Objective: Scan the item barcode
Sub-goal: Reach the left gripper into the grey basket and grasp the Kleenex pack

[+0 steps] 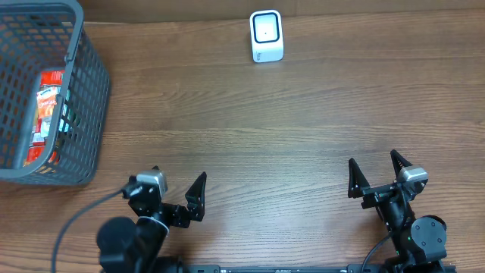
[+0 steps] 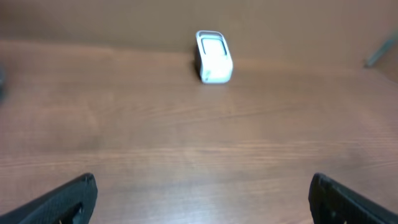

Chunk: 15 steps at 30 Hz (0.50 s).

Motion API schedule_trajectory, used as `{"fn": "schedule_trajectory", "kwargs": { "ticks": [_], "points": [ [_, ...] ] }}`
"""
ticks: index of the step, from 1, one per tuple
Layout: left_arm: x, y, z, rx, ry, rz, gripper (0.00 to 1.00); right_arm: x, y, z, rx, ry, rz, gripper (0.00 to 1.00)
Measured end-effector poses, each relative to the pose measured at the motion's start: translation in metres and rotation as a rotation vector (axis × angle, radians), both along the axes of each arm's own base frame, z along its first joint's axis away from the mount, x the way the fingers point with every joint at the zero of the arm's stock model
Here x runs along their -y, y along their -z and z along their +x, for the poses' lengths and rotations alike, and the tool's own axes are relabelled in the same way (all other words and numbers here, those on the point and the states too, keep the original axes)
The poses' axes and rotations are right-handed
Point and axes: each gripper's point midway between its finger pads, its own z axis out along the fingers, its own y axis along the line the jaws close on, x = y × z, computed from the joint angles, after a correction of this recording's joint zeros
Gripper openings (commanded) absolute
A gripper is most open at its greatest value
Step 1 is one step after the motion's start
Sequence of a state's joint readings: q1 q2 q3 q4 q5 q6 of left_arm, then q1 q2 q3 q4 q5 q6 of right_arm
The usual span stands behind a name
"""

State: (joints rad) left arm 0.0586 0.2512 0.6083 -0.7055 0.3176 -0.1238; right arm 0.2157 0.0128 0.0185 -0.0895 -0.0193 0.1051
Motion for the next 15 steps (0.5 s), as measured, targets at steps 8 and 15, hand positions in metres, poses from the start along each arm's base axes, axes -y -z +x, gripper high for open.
{"fn": "schedule_trajectory", "kwargs": {
  "ticks": [8, 15],
  "points": [
    [0.015, -0.059, 0.002, -0.370, 0.134, 0.013, 1.00, 0.000, 0.000, 0.000, 0.000, 0.000, 0.000, 1.00],
    [0.008, -0.120, 0.067, -0.385, 0.140, 0.056, 0.97, 0.000, 0.000, 0.000, 0.000, 0.000, 0.000, 1.00]
  ]
}}
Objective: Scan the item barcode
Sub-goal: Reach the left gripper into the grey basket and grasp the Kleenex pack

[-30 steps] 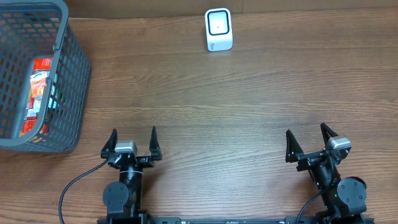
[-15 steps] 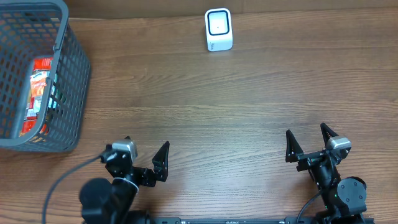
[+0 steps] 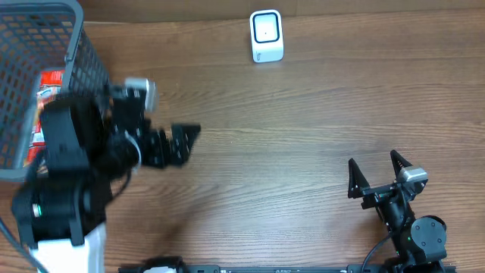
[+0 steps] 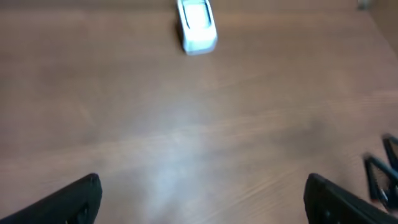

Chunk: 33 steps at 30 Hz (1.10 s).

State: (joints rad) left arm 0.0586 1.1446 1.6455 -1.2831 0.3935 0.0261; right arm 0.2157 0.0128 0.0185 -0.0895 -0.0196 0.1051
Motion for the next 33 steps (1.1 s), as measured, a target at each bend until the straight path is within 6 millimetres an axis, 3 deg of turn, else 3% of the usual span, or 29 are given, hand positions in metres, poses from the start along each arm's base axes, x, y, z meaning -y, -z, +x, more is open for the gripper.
{"fn": "schedule_trajectory", "kwargs": {
  "ticks": [2, 4, 6, 10, 17, 24, 28, 33],
  "points": [
    [-0.008, -0.012, 0.019, 0.029, -0.029, 0.028, 1.00, 0.000, 0.000, 0.000, 0.000, 0.000, 0.000, 1.00],
    [-0.027, -0.024, 0.044, 0.051, -0.110, 0.069, 1.00, 0.000, 0.000, 0.000, -0.001, 0.000, 0.000, 1.00],
    [-0.061, -0.046, 0.074, 0.121, -0.230, 0.105, 1.00, 0.000, 0.000, 0.000, 0.000, 0.000, 0.000, 1.00],
    [-0.128, -0.062, 0.102, 0.192, -0.436, 0.150, 1.00, 0.000, 0.000, 0.000, 0.001, 0.000, 0.000, 1.00],
    [-0.231, -0.026, 0.110, 0.096, -0.694, 0.184, 1.00, 0.000, 0.000, 0.000, 0.000, 0.000, 0.000, 1.00],
    [-0.315, 0.007, 0.087, 0.007, -0.864, 0.176, 1.00, 0.000, 0.000, 0.000, 0.000, 0.000, 0.000, 1.00],
    [-0.351, 0.023, 0.075, -0.024, -0.908, 0.170, 1.00, 0.000, 0.000, 0.000, 0.000, 0.000, 0.000, 1.00],
    [-0.374, 0.060, 0.077, -0.107, -0.894, 0.170, 1.00, 0.000, 0.000, 0.000, 0.000, 0.000, 0.000, 1.00]
  ]
}}
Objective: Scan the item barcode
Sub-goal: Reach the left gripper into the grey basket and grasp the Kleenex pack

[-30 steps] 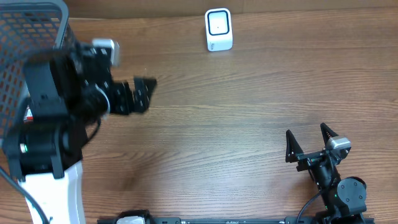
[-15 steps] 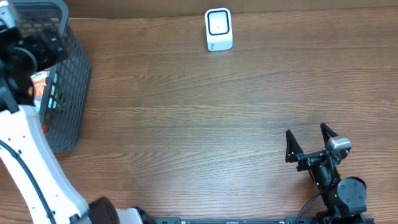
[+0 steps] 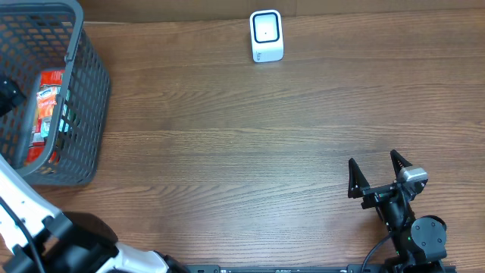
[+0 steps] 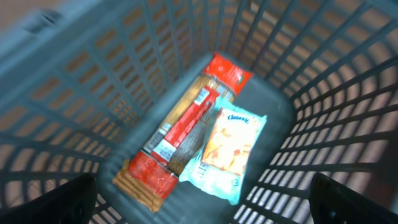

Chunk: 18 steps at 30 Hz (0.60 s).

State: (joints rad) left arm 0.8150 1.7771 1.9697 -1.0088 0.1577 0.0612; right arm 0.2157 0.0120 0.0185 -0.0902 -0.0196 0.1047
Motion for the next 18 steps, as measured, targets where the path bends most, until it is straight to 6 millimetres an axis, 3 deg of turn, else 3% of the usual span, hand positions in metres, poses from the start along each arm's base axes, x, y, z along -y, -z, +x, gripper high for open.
{"fn": "schedule_trajectory", "kwargs": {
  "ticks": [12, 18],
  "points": [
    [-0.002, 0.098, 0.040, -0.097, 0.239, -0.143, 1.00, 0.000, 0.000, 0.000, 0.000, 0.000, 0.000, 1.00],
    [0.000, 0.133, 0.047, -0.122, 0.285, -0.212, 1.00, 0.000, 0.000, 0.000, 0.000, 0.000, 0.000, 1.00]
  ]
}}
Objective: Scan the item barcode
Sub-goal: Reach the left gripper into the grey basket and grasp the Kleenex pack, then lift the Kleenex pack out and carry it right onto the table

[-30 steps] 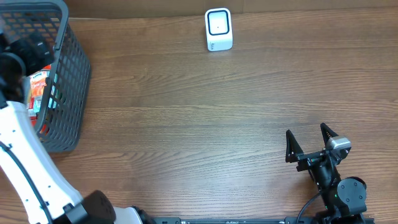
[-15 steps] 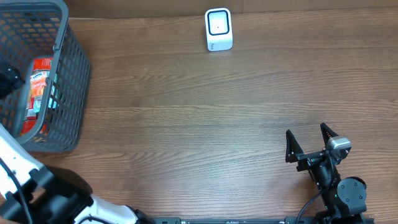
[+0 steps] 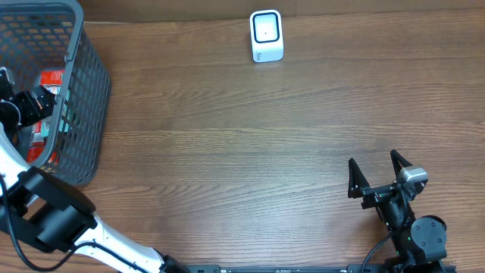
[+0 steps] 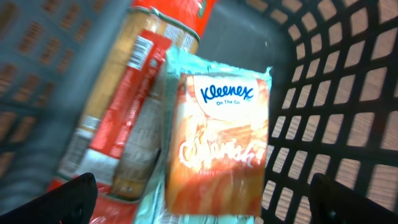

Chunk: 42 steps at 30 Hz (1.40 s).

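Note:
A grey mesh basket [image 3: 85, 114] stands at the table's left edge. In it lie an orange Kleenex tissue pack [image 4: 219, 146] in a pale teal wrap and a long red pasta packet [image 4: 134, 87], side by side. My left gripper [image 3: 32, 102] is down inside the basket. In the left wrist view this gripper [image 4: 208, 202] is open, with its fingertips either side of the tissue pack and just above it. The white barcode scanner [image 3: 267, 36] stands at the far edge of the table. My right gripper [image 3: 373, 161] rests open at the front right, holding nothing.
The basket's dark mesh wall [image 4: 339, 93] rises close on the right of the tissue pack. Bare wooden tabletop [image 3: 250, 152] lies between the basket, the scanner and the right arm.
My left gripper has dropped from above the basket to just over the tissue pack, which now fills the wrist view. It is still open. The right arm has not moved.
My left gripper was open at the table's front left, facing the scanner. Then the arm was raised and turned towards the basket. Later it looked down into the basket from above, and now it sits low over the tissue pack.

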Motion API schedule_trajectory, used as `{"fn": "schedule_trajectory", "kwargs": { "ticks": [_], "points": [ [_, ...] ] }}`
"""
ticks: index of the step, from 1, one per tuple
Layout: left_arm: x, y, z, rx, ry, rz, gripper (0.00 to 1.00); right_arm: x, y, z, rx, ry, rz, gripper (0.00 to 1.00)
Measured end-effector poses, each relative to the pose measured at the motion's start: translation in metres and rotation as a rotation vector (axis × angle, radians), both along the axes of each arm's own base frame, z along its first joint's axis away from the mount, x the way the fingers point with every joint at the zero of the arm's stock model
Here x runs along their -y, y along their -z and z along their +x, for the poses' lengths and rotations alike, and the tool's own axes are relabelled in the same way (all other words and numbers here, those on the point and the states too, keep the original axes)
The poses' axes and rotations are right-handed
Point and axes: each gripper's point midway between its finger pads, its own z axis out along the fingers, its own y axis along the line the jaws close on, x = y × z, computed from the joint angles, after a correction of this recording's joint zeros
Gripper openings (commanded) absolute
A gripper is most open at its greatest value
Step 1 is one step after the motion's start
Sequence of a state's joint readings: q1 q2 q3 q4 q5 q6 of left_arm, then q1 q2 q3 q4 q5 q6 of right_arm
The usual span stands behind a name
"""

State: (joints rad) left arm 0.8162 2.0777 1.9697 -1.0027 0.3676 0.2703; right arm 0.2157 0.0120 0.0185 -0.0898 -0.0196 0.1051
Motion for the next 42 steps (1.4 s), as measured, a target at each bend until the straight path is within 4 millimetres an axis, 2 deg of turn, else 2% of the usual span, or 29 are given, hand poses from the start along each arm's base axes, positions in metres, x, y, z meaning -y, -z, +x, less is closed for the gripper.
{"fn": "schedule_trajectory", "kwargs": {
  "ticks": [8, 15, 21, 28, 35, 39, 42],
  "points": [
    [0.007, 0.050, 0.008, -0.049, 0.056, -0.087, 1.00, 0.000, 0.000, 0.000, 0.000, 0.000, 0.000, 1.00],
    [0.015, 0.074, 0.017, -0.074, 0.094, -0.114, 0.99, 0.000, 0.000, 0.000, 0.000, 0.000, 0.000, 1.00],
    [0.020, 0.084, 0.021, -0.086, 0.122, -0.117, 0.54, 0.000, 0.000, 0.000, 0.000, 0.000, 0.000, 1.00],
    [0.015, 0.082, 0.022, -0.089, 0.123, -0.089, 0.43, 0.000, 0.000, 0.000, 0.000, 0.000, 0.000, 1.00],
    [0.011, 0.074, 0.017, -0.126, 0.105, -0.077, 0.41, 0.000, 0.000, 0.000, -0.001, 0.000, -0.001, 1.00],
    [0.001, 0.047, 0.025, -0.094, 0.084, -0.039, 0.40, 0.000, 0.000, 0.000, 0.001, 0.000, -0.001, 1.00],
    [-0.011, 0.009, 0.036, -0.024, 0.057, 0.023, 0.39, 0.000, 0.000, 0.000, 0.000, 0.000, 0.000, 1.00]
  ]
}}
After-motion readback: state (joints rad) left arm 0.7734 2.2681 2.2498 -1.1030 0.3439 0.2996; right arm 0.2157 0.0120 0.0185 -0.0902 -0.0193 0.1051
